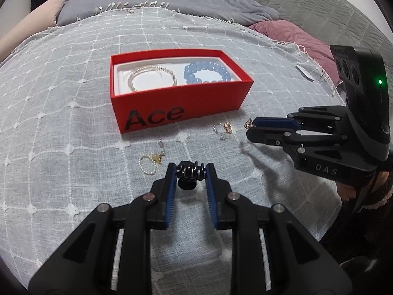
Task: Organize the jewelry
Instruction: 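Carry the black clip and gold ring over the red box, then lower right tool's ring onto the blue bracelet while left tool releases the clip inside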
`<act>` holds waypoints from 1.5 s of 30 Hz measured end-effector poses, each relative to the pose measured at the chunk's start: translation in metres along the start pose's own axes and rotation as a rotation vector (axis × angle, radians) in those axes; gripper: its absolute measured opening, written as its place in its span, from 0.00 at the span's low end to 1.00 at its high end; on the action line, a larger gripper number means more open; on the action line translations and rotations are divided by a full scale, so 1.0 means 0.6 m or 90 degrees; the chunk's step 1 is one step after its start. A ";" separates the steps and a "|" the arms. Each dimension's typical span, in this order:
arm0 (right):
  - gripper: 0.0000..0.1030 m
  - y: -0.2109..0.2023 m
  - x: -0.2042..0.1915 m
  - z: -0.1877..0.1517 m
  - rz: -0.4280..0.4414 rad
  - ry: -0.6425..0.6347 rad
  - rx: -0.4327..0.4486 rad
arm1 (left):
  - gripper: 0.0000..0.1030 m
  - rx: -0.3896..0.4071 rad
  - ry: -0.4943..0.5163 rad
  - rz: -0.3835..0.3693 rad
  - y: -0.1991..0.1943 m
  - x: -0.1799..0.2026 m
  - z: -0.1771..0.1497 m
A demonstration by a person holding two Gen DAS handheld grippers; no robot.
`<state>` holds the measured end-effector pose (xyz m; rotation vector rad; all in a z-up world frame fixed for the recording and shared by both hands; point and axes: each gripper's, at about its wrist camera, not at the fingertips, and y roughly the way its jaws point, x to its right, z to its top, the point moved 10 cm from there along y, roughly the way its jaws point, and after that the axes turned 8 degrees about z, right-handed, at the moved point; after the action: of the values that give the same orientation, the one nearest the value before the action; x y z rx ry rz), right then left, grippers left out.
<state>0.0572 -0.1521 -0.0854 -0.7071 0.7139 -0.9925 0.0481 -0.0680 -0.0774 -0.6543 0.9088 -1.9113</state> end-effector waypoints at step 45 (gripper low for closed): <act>0.16 -0.012 0.052 0.143 -0.010 0.099 0.134 | 0.25 0.101 -0.073 0.077 0.039 -0.052 0.167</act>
<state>0.1335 -0.1662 -0.0367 -0.4562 0.7279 -1.1269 0.1480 -0.0813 -0.0392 -0.5932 0.7006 -1.7982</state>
